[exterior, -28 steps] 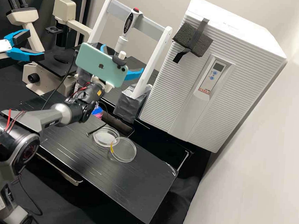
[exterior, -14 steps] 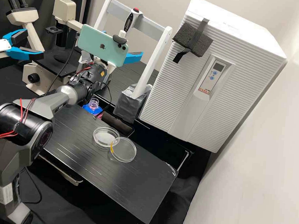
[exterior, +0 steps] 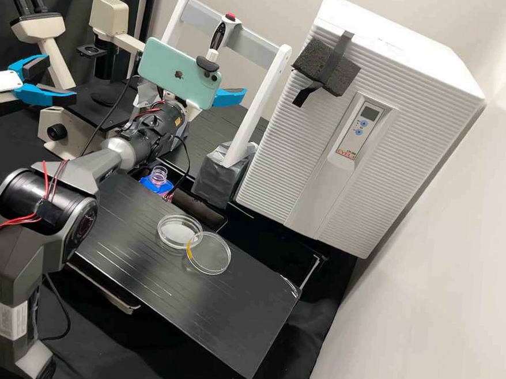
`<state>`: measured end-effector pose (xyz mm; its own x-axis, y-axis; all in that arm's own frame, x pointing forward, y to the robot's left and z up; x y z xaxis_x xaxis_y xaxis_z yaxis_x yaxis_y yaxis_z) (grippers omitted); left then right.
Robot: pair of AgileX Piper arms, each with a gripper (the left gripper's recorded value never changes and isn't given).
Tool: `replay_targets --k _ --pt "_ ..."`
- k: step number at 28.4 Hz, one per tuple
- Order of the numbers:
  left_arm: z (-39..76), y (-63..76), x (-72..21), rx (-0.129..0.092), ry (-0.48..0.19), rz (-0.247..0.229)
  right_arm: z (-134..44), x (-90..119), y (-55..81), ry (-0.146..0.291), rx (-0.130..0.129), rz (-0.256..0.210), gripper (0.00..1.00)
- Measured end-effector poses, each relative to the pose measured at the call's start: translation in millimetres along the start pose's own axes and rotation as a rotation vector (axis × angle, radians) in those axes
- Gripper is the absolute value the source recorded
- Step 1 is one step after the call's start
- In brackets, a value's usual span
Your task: Use the pipette
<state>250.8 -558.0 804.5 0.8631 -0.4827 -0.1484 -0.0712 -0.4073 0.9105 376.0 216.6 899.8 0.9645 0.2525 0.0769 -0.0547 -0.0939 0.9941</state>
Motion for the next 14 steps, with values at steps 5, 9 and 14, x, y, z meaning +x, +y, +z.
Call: replay_targets --k 5,9,14 --pt "0.3 2.2 2.0 0.0 -0.003 0.008 0.0 0.0 0.0 0.0 0.0 0.0 0.0" --pt "0.3 2.2 2.0 0.0 -0.003 0.008 0.0 0.0 0.0 0.0 0.0 0.0 0.0" --pt "0.3 2.2 2.0 0.0 -0.003 0.008 -0.9 -0.1 -1.1 0.001 -0.002 -0.002 0.0"
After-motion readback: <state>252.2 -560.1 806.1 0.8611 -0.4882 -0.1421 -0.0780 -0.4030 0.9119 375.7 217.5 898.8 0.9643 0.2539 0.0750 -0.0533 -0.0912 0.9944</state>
